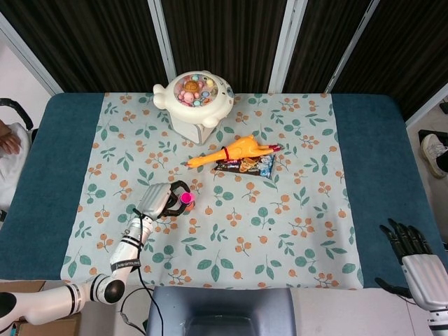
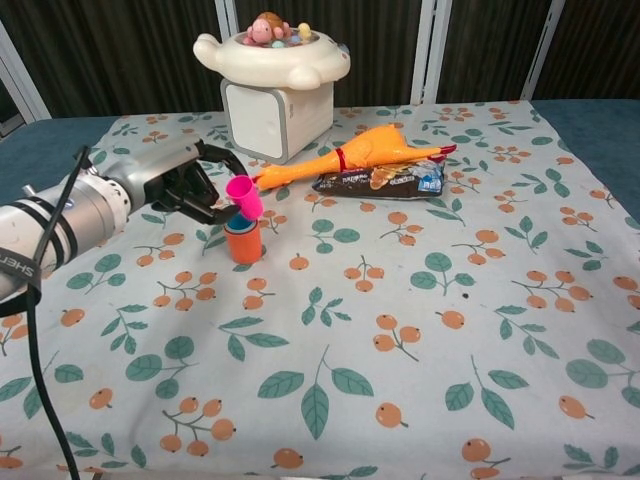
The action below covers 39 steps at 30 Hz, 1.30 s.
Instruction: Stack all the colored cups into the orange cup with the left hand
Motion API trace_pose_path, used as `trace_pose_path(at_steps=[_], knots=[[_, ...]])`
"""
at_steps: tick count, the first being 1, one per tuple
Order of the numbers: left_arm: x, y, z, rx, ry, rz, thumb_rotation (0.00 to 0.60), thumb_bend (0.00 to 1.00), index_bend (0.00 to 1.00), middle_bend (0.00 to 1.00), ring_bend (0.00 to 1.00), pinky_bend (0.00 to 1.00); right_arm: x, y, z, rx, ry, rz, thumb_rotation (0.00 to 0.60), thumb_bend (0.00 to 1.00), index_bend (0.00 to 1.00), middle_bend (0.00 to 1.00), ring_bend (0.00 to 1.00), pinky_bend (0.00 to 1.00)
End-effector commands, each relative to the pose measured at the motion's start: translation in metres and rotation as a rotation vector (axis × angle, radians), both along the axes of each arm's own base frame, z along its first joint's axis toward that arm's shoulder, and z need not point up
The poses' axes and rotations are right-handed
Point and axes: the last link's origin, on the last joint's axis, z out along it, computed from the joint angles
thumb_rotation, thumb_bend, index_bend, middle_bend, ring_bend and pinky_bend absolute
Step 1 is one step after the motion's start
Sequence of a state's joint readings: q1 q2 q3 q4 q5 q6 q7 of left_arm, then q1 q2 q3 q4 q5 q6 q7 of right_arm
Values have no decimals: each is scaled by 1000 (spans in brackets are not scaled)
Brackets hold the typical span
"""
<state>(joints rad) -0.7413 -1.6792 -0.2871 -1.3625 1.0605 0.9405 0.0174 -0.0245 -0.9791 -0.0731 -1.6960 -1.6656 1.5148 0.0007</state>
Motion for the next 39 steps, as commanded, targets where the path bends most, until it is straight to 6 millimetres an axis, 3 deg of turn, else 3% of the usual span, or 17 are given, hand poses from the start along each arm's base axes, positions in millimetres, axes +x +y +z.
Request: trace_pose_path(at_steps=[1, 14, 17, 19, 21, 26, 30, 31, 32, 33, 34, 35, 36, 39], knots=[[-4, 0, 1, 4, 8, 5, 600, 382, 500, 1000, 1000, 1000, 0, 0, 0, 2, 0, 0, 600, 213, 0, 0, 0, 0], [-14, -1, 0, -11, 33, 3, 600, 384, 468, 1000, 1000, 1000, -1, 0, -1, 3, 6, -4, 600, 213, 0, 0, 0, 0], [-14, -1, 0, -10, 37, 1, 600, 385, 287, 1000, 1000, 1000, 0, 0, -2, 8, 6, -4, 600, 212, 0, 0, 0, 0], [-15, -1, 0, -8, 44, 0, 600, 374, 116, 1000, 1000, 1000, 0, 0, -2, 6, 5, -3, 600, 213, 0, 0, 0, 0], [-15, -1, 1, -6, 41, 0, 600, 367, 21, 1000, 1000, 1000, 0, 0, -1, 2, 5, -3, 600, 213, 0, 0, 0, 0], [-19, -6, 10, -17, 49, -5, 600, 356, 0, 1000, 1000, 1000, 0, 0, -1, 6, 6, -1, 600, 213, 0, 0, 0, 0], [-36, -25, 39, 38, 101, -75, 600, 351, 0, 975, 999, 1000, -1, 1, -1, 5, 8, -3, 600, 212, 0, 0, 0, 0], [-44, -34, 47, 38, 120, -99, 600, 355, 0, 843, 923, 986, -1, 1, -1, 6, 10, -3, 600, 213, 0, 0, 0, 0], [-58, -49, 58, 14, 164, -134, 600, 359, 0, 639, 727, 874, -1, 1, -2, 9, 10, -4, 600, 212, 0, 0, 0, 0], [-72, -61, 68, -10, 220, -160, 600, 362, 0, 429, 500, 707, -1, 1, -2, 11, 10, -4, 600, 213, 0, 0, 0, 0], [-85, -72, 79, -25, 279, -187, 600, 364, 0, 208, 228, 462, -1, 1, -3, 12, 12, -4, 600, 213, 0, 0, 0, 0], [-104, -89, 95, -20, 336, -213, 600, 366, 0, 109, 104, 310, -1, 1, -3, 15, 13, -4, 600, 213, 0, 0, 0, 0], [-117, -101, 106, 0, 362, -223, 600, 367, 0, 17, 12, 155, 0, 1, -4, 17, 14, -4, 600, 213, 0, 0, 0, 0], [-160, -141, 134, 112, 395, -224, 600, 368, 0, 0, 0, 84, 1, 2, -7, 21, 23, -2, 600, 213, 0, 0, 0, 0]])
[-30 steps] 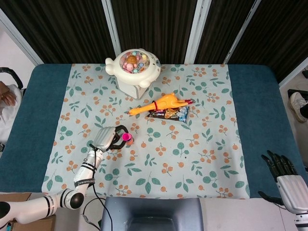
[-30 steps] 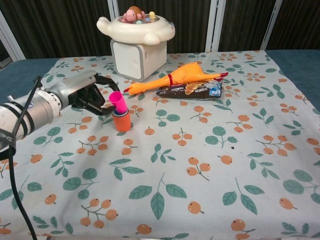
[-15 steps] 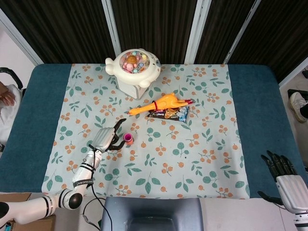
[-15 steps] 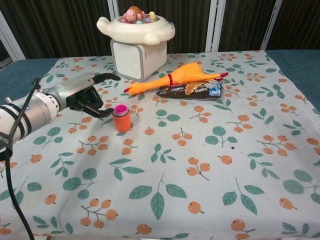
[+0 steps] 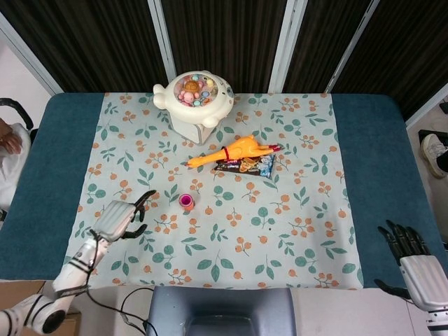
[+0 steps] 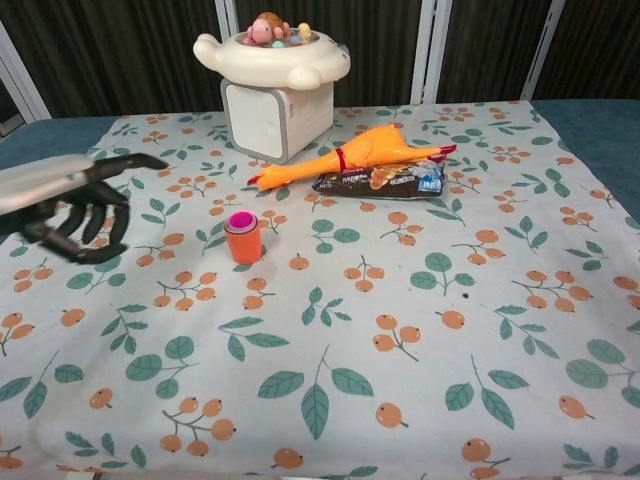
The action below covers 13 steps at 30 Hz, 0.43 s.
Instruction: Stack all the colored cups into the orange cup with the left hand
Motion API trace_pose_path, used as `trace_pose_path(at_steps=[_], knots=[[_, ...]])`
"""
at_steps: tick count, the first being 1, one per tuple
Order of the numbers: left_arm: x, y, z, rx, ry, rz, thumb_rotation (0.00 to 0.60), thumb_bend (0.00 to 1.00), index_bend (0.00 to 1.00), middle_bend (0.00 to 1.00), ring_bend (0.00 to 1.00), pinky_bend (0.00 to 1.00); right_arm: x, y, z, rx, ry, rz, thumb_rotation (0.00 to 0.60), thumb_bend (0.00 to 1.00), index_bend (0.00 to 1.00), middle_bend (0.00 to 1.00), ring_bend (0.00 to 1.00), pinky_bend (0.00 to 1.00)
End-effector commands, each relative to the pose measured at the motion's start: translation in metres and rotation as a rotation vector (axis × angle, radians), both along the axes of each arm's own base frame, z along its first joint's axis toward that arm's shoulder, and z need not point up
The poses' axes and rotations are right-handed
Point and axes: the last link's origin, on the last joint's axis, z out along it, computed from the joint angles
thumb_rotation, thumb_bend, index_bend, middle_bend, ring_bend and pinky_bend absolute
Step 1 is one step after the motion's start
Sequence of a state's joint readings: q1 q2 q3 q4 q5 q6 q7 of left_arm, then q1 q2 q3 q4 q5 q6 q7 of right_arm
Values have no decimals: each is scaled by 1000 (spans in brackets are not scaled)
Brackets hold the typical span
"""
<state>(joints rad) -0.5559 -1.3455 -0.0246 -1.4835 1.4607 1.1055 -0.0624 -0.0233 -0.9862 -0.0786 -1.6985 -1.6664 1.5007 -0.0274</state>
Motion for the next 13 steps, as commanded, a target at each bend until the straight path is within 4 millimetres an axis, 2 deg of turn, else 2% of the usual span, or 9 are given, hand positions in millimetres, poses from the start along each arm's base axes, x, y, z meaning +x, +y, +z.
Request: trace_pose_path(at_steps=[1, 4, 6, 13], knots=[[-84, -86, 60, 127, 89, -33, 600, 369, 0, 0, 0, 77, 1, 1, -3, 5, 8, 1, 600, 213, 0, 0, 0, 0], [-118, -113, 70, 220, 80, -2, 600, 372, 0, 0, 0, 55, 2, 0, -7, 10, 16, 1, 600, 212, 0, 0, 0, 0], [-129, -117, 70, 252, 89, 13, 600, 371, 0, 0, 0, 41, 3, -1, -9, 9, 17, 1, 600, 212, 0, 0, 0, 0], [-137, -112, 71, 275, 95, 17, 600, 367, 0, 0, 0, 35, 3, -3, -10, 2, 23, 1, 600, 213, 0, 0, 0, 0]])
